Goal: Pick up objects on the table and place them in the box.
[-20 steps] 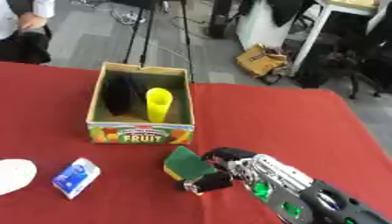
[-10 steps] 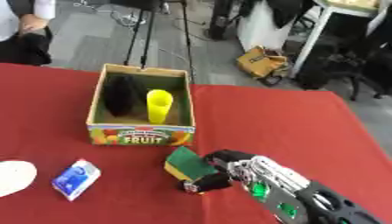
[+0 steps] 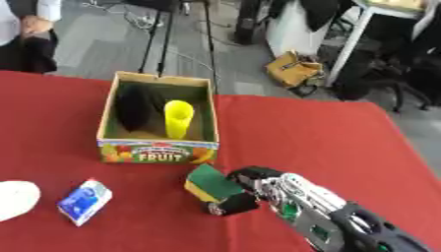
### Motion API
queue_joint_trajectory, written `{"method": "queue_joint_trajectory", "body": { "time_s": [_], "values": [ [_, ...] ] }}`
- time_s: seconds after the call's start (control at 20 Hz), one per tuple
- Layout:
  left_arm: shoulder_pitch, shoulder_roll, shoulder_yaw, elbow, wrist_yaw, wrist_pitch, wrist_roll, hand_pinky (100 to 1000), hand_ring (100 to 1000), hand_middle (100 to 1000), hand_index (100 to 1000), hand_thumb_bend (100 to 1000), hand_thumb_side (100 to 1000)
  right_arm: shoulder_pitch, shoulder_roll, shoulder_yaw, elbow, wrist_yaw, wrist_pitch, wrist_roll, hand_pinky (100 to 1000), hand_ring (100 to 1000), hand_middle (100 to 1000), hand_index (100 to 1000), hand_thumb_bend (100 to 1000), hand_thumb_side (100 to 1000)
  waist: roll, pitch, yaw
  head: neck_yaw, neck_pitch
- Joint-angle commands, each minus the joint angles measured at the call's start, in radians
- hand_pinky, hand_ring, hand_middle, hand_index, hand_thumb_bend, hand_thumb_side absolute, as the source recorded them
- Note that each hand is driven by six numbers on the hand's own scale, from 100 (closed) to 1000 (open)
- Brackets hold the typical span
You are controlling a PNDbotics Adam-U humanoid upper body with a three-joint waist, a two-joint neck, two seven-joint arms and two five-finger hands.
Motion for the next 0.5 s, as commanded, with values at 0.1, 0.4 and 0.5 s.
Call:
{"method": "queue_joint_trajectory", "body": {
  "time_s": [0.1, 0.4, 0.5],
  "values": [
    [-0.013, 0.016, 0.009, -0.014, 0.003, 0.002, -0.007, 1000, 1000, 920, 914, 100, 1000, -0.022, -0.020, -0.008, -0.019, -0.001, 0.101, 0.098, 954, 990, 784, 1000, 543, 744, 0.008, -0.017, -0.003, -0.001, -0.003],
    [-0.015, 0.017, 0.008, -0.014, 0.007, 0.004, -0.011, 1000, 1000, 920, 914, 100, 1000, -0.026, -0.029, -0.005, -0.045, 0.004, 0.108, 0.098, 946, 964, 708, 974, 497, 716, 0.007, -0.018, -0.004, -0.001, -0.004],
    [-0.016, 0.017, 0.008, -0.014, 0.007, 0.003, -0.012, 1000, 1000, 920, 914, 100, 1000, -0.028, -0.028, -0.004, -0.045, 0.005, 0.107, 0.101, 945, 961, 695, 970, 495, 711, 0.007, -0.018, -0.003, -0.001, -0.004]
  ]
}}
